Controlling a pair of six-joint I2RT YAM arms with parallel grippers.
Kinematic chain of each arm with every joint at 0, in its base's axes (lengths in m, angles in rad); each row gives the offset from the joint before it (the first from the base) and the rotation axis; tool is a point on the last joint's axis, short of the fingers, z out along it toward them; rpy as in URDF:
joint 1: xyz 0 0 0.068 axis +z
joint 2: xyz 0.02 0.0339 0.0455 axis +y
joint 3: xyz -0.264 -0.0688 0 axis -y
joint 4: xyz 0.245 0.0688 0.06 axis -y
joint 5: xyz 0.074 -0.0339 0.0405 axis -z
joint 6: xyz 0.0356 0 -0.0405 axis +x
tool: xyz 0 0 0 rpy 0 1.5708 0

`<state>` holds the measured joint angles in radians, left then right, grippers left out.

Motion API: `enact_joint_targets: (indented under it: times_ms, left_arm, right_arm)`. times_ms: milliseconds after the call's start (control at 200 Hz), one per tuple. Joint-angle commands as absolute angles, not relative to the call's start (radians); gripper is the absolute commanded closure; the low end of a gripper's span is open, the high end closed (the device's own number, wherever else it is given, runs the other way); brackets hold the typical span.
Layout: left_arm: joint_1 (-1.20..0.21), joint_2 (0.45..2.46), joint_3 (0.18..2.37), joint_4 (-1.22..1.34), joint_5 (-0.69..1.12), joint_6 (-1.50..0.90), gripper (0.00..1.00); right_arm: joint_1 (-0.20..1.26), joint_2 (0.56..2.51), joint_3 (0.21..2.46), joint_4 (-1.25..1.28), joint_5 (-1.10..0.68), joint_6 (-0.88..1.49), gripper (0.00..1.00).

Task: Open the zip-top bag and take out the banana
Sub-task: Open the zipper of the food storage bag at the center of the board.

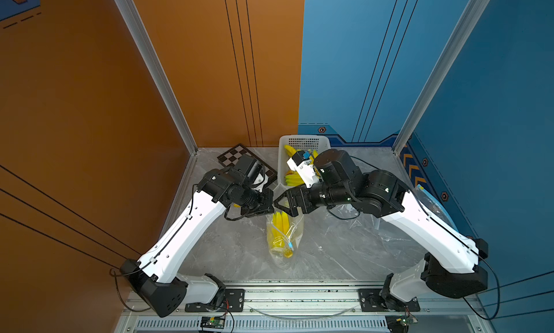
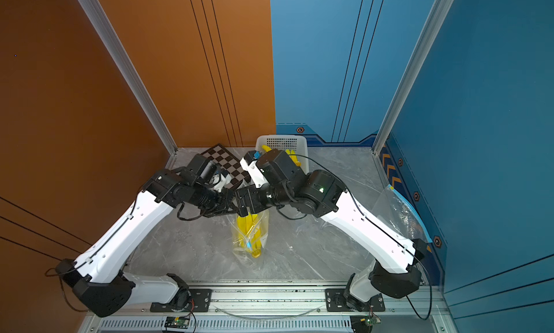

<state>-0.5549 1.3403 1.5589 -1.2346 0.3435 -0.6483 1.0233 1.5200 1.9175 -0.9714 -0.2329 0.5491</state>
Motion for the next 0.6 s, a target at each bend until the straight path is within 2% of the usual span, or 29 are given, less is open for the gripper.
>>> enact_joint_targets:
  times_ms: [0, 130, 160, 320, 435, 596]
  left_arm:
    - [-0.557, 1.336, 1.563, -1.251, 0.336, -0.655, 1.00]
    - [-0.555, 1.333, 1.558, -1.252, 0.335, -0.655, 1.00]
    - [-0.555, 1.335, 1.556, -1.249, 0.335, -0.654, 1.00]
    - [-0.561, 1.335, 1.523, -1.218, 0.348, -0.671, 1.00]
    - [-0.578, 1.333, 1.485, -1.176, 0.353, -0.697, 1.00]
    - [-0.580, 1.321, 1.413, -1.102, 0.374, -0.732, 1.00]
  right_arm:
    - [1.025, 1.528, 1.838, -0.927, -0.255, 0.605, 0.25]
    - [0.996, 1.524, 1.713, -0.929, -0.244, 0.601, 0.48]
    - [0.989, 1.523, 1.687, -0.930, -0.241, 0.602, 0.51]
    - [1.009, 1.576, 1.655, -0.939, -0.181, 0.566, 0.51]
    - [1.045, 1.658, 1.695, -0.962, -0.138, 0.543, 0.46]
    - [1.060, 1.722, 1.626, -0.939, -0.090, 0.525, 0.43]
